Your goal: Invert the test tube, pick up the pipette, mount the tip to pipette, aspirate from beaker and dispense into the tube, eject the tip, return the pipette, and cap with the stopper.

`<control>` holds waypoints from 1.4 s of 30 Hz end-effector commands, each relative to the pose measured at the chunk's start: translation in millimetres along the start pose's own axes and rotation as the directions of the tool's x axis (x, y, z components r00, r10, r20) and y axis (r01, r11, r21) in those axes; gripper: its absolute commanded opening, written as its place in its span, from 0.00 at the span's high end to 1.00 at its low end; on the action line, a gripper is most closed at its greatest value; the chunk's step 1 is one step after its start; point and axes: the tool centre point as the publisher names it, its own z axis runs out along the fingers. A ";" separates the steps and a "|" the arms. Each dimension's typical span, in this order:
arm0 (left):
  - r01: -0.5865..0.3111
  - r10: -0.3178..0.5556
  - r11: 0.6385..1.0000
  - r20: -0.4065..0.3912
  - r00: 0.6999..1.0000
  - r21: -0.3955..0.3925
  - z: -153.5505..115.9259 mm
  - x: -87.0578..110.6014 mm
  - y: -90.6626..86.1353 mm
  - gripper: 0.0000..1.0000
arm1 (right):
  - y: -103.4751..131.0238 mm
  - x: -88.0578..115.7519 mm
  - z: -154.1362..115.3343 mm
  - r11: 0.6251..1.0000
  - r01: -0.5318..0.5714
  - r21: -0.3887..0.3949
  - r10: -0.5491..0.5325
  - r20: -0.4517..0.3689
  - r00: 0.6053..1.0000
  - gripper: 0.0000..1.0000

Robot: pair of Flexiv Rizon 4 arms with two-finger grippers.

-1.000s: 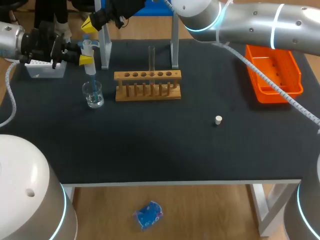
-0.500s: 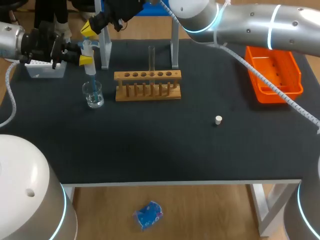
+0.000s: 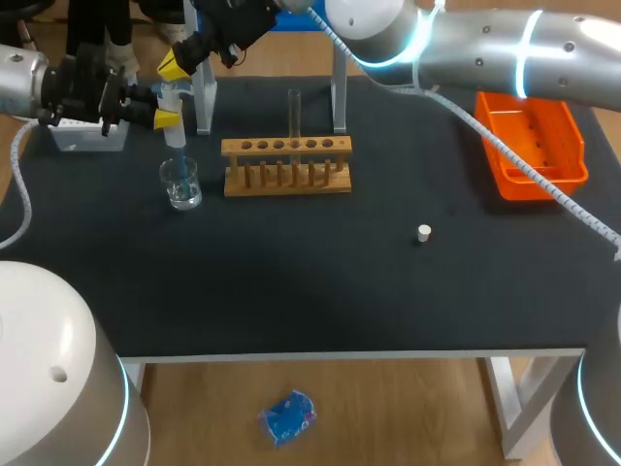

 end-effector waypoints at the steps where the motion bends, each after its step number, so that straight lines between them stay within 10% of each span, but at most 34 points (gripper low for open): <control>1: 0.000 0.000 1.000 0.002 1.000 -0.001 -0.7 0.0 -4.2 1.00 | -4.9 -0.9 4.4 1.000 -0.004 0.003 0.004 -0.009 1.000 1.00; 42: 0.000 0.000 1.000 0.002 1.000 -0.001 -0.7 0.0 -4.2 1.00 | 13.5 5.4 -17.1 0.999 0.026 -0.042 -0.025 0.027 0.999 1.00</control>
